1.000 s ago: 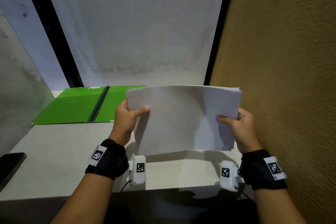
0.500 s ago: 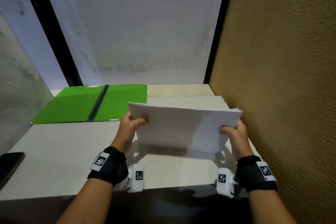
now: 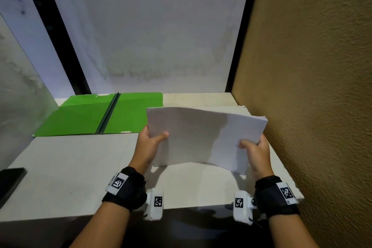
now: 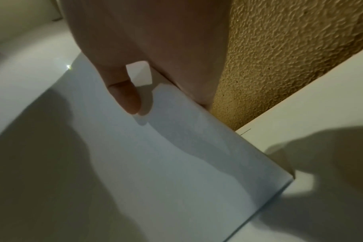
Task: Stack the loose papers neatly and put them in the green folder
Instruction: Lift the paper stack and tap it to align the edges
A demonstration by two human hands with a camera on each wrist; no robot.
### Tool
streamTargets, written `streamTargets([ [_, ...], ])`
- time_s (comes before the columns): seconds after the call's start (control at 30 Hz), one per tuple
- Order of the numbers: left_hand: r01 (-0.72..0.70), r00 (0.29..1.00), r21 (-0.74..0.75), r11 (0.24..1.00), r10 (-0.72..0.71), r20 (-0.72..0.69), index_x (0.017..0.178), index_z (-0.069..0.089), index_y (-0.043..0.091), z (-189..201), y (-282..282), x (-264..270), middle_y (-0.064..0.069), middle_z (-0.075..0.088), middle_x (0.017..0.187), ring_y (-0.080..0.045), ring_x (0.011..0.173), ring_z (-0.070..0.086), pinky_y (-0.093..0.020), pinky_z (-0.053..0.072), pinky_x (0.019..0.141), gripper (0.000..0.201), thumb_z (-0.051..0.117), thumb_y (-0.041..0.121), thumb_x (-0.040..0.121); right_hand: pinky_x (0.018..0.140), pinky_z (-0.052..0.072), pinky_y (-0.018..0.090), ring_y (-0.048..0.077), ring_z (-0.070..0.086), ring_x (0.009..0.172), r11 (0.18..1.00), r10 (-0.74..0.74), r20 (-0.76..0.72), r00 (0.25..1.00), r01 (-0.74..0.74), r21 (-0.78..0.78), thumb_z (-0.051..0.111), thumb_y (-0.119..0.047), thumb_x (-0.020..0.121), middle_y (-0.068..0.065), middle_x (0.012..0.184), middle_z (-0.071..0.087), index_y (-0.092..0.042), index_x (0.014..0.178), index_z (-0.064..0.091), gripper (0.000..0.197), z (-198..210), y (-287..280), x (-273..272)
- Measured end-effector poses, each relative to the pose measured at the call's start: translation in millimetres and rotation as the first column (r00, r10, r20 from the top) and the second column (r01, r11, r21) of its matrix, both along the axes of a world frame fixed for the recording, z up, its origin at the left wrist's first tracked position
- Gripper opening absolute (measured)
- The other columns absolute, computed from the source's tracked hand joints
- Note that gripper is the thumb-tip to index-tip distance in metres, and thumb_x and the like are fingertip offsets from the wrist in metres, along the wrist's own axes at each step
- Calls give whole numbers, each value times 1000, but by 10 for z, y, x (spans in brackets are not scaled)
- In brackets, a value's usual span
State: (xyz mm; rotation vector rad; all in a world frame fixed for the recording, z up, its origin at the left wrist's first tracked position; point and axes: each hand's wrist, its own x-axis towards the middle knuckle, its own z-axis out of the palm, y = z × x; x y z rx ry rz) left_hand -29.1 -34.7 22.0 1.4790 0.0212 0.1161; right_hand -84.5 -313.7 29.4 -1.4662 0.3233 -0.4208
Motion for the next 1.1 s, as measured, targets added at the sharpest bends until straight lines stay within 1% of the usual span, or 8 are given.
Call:
streamTargets([
  [0.13,-1,1000,3,1000,1,17,118,62,15,51,-16,1,5,72,105,-5,85,67,-18,52,69,34,67,-3,88,70,44,32,16,56,84,1000,-6,43,999,6,-19,58,9,82,1,93,65,-21,96,63,34,61,-12,13],
  [0.37,35,999,-27,999,-36,-16,113,63,17,-21,50,-2,4,75,103,-8,86,70,-22,52,73,46,75,-3,74,71,43,32,19,56,86,999,45,18,999,-45,7,54,16,81,4,93,64,-15,99,62,36,16,-49,13],
  [0.47,36,999,-12,999,-36,11,112,63,17,-5,37,-17,5,74,104,-9,88,69,-21,53,74,43,72,-9,79,69,42,33,18,56,84,999,52,38,998,-52,-5,55,14,82,5,94,64,-14,101,62,34,38,-23,-3],
  [0.67,68,998,-22,997,-69,-16,104,65,17,13,117,-20,-2,75,99,-16,89,67,-29,54,80,50,72,1,58,70,43,32,18,56,83,997,73,9,997,-73,3,57,15,76,4,89,64,-12,97,63,35,13,-105,-33],
  [0.77,67,997,-31,997,-67,-29,111,63,14,-4,83,-31,-2,74,106,-15,91,68,-30,51,81,50,78,-3,66,70,42,34,21,55,85,996,92,-54,994,-91,10,62,-4,63,5,88,63,-13,92,62,31,-3,-75,-27],
  [0.83,45,999,-22,999,-45,-9,114,63,14,7,53,-33,1,74,106,-6,85,70,-26,52,78,43,73,-9,79,71,43,35,21,56,84,998,68,-31,997,-68,-16,63,-8,65,5,90,64,-16,92,62,28,28,-42,-12],
  [0.93,17,1000,-23,1000,-17,1,117,63,12,39,27,-27,1,74,106,-5,84,71,-23,53,75,41,70,-9,83,75,46,37,21,58,87,998,40,10,999,-39,-58,63,2,80,5,95,66,-20,97,63,28,44,-37,-3],
  [1.1,14,1000,5,1000,-14,14,113,62,11,44,66,-35,-2,73,103,-16,90,66,-25,55,78,45,66,-18,78,75,46,34,18,58,89,997,54,7,999,-53,-52,58,15,79,4,97,66,-19,106,63,44,30,-54,-49],
])
